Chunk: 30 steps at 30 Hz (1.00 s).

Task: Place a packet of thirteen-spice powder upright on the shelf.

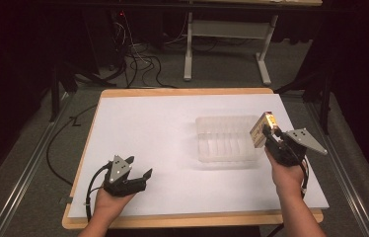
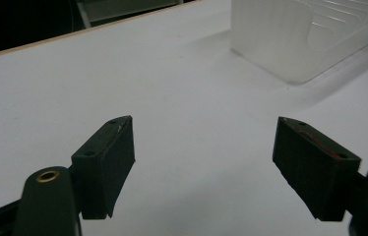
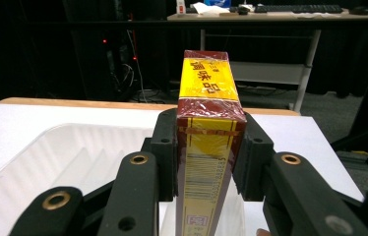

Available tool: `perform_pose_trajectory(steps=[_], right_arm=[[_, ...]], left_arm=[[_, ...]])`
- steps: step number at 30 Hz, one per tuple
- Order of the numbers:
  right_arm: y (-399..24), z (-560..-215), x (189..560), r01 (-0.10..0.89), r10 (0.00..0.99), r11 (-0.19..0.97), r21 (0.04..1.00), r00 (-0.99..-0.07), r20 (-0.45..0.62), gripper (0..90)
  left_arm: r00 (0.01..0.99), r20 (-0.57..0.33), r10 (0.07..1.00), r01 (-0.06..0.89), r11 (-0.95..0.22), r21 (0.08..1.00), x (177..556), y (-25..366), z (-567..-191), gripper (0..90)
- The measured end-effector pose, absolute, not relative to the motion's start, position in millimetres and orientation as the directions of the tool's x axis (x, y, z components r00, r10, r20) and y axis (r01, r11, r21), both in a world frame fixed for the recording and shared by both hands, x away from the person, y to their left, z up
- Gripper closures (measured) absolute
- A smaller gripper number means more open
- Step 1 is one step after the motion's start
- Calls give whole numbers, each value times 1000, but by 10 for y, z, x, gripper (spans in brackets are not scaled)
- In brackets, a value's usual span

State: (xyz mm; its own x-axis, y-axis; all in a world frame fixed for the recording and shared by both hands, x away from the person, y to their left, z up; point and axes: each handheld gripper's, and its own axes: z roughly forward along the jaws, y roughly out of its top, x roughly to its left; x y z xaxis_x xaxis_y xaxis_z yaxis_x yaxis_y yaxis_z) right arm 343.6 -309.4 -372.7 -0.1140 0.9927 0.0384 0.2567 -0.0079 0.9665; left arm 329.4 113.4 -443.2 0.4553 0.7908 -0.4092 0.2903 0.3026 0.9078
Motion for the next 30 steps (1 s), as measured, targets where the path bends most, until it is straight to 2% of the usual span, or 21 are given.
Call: perform_pose_trajectory(steps=[8, 20, 30], right_arm=[[-3017, -3712, 3558, 263, 992, -11, 965, -115, 43, 682], [-2666, -3747, 3670, 283, 994, 4, 959, -110, 29, 682], [-2622, -3819, 3756, 293, 998, -9, 956, -62, 29, 681]], left_arm=[[457, -408, 790, 290, 301, 909, 3292, 1131, -4433, 246], [451, -414, 791, 288, 309, 906, 3296, 1153, -4423, 246], [450, -416, 790, 295, 308, 904, 3302, 1152, -4432, 246]])
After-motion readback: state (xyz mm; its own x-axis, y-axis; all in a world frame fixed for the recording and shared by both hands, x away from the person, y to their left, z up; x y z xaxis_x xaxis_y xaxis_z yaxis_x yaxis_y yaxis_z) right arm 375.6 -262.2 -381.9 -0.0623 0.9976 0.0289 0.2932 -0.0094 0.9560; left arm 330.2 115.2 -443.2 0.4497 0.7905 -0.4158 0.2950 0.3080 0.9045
